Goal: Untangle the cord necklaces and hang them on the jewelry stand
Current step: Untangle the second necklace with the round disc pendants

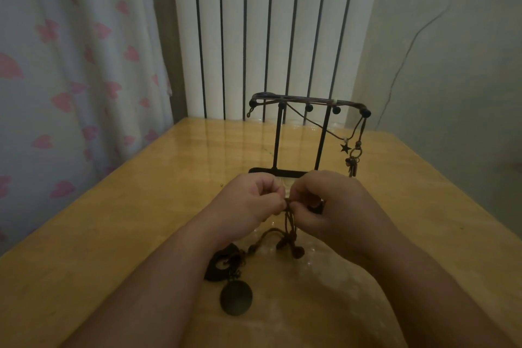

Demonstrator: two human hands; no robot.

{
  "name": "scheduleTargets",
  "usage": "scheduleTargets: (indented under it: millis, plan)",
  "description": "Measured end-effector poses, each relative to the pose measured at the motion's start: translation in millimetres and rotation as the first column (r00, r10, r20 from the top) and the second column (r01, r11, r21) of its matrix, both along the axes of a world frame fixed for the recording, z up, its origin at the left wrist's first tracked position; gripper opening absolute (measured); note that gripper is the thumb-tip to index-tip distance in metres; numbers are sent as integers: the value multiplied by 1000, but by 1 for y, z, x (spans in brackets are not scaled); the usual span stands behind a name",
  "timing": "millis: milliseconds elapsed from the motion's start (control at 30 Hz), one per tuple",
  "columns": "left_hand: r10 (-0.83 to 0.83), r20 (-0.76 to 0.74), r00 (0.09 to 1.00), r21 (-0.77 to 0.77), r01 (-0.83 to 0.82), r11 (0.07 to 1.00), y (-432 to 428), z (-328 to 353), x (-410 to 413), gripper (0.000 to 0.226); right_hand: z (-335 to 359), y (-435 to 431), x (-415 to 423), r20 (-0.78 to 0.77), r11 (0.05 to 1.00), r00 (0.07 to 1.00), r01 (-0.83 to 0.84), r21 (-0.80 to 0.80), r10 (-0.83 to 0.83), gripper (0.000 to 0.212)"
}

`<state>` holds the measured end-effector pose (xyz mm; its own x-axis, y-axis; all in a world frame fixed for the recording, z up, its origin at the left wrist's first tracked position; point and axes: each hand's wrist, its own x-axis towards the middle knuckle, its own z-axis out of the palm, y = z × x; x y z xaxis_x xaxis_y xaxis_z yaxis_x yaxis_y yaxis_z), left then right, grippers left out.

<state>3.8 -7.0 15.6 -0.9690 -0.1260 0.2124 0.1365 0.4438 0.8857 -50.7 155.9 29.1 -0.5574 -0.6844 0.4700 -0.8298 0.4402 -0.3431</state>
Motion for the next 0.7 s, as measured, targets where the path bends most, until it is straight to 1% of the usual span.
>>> scheduleTargets:
  millis: [233,333,433,500,567,633,700]
  plan:
    - [-28,32,999,-36,30,999,1,1,1,24,2,-3,0,-34,995,999,17,94,-13,7]
    - [-58,37,998,-35,60,998,2,1,1,26,3,-5,1,9,991,1000,25,133,-26,16]
    - [-74,49,996,-2,74,997,2,-1,1,28,3,-5,2,72,990,997,24,141,-34,16]
    - [-74,53,996,28,73,997,0,-1,0,28,1,-5,3,132,995,991,2,100,-15,12]
    - [-88,47,995,65,85,994,0,-1,0,28,-2,-4,2,187,999,982,-20,25,15,9]
    - [-113,38,993,102,108,989,1,0,1,23,-5,-4,0,238,998,970,-25,-64,40,13]
    - [-116,28,993,109,113,988,2,0,1,20,-7,-5,0,285,989,957,-20,-145,62,11]
